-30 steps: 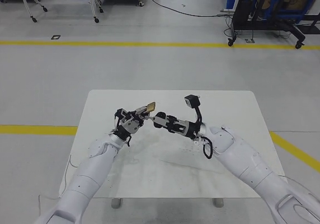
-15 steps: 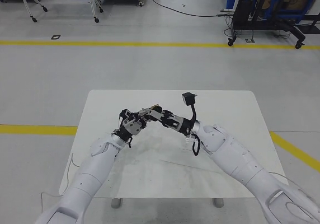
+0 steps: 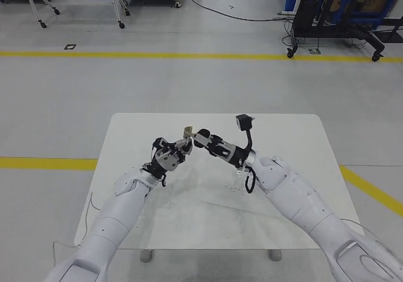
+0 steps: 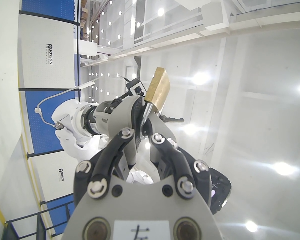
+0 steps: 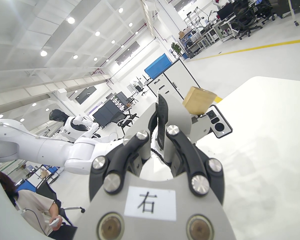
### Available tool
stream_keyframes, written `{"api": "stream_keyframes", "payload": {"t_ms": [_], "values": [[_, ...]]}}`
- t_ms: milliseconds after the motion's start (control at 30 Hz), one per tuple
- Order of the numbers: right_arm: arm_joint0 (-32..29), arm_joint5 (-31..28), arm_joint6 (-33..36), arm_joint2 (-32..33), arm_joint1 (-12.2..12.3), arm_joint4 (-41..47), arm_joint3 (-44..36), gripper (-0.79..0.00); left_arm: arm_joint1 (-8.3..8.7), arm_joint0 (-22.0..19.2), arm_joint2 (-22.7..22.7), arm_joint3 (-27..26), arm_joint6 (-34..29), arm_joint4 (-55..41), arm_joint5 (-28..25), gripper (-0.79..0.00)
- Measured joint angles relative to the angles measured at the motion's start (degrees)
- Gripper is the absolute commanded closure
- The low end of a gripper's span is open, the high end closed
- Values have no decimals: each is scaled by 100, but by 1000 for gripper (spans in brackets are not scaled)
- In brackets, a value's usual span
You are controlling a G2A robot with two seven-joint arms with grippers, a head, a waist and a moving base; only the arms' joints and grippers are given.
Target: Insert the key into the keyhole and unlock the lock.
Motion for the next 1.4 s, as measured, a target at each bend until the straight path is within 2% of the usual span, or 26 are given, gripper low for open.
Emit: {"api": "stream_keyframes", "payload": {"t_ms": [167,233,400,700,1000,1400], "values": [[-162,-203,-142,238,29,80,-87,0,9,-31,4,-34,14,468,-502,0],[-227,-288,-173,387,59,151,-54,0,26,-42,31,-107,-27,842,-882,0],[-324,-224,29,662,131,275,-49,0,55,33,121,-415,-577,1434,-1451,0],[-426,-92,677,814,179,673,-105,0,153,220,135,-961,-623,2010,-1478,0],[-309,-28,1638,696,158,1263,-52,0,202,256,131,-1073,-633,2082,-1469,0],[-254,-363,2538,698,157,2021,91,0,219,232,122,-970,-685,1847,-1417,0]]}}
